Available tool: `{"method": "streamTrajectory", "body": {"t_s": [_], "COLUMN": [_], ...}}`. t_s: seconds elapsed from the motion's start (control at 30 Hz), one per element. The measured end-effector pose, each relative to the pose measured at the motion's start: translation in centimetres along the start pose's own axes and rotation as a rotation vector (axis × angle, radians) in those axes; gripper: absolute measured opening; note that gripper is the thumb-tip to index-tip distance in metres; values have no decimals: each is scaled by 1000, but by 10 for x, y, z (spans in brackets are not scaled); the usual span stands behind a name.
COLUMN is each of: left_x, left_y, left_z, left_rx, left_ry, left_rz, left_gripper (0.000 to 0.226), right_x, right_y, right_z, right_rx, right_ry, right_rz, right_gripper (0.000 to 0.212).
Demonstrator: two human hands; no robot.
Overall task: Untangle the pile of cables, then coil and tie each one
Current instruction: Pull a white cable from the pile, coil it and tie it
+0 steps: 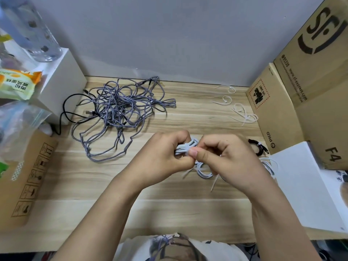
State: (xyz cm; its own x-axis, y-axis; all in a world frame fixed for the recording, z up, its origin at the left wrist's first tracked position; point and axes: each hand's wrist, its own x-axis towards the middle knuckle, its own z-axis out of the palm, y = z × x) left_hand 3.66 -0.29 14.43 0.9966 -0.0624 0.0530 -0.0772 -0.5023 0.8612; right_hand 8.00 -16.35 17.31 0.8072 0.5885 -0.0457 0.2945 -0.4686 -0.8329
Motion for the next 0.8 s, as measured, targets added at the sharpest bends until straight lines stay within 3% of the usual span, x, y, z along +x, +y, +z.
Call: {"method": "streamTrajectory", "body": {"t_s": [0.13,0.27,0.5,0.8], "left_x": [5,4,3,6], "left_y": [-3,-11,-21,-36], "left_z": [7,10,12,12], "left_rx": [367,471,416,139], "left_ry": [-51,-60,-156,-512], "left_rz": [-125,-167,-141,-152], "left_gripper": [28,18,13,45], "right_x": [4,6,6,7], "right_y": [11,26,28,37], "right_z": [14,32,43,48], "right_rx": [-236,-237,-368,-160], "right_ry": [27,181,242,130], "right_rz": [153,139,-176,-160], "right_gripper": [29,19,5,10]}}
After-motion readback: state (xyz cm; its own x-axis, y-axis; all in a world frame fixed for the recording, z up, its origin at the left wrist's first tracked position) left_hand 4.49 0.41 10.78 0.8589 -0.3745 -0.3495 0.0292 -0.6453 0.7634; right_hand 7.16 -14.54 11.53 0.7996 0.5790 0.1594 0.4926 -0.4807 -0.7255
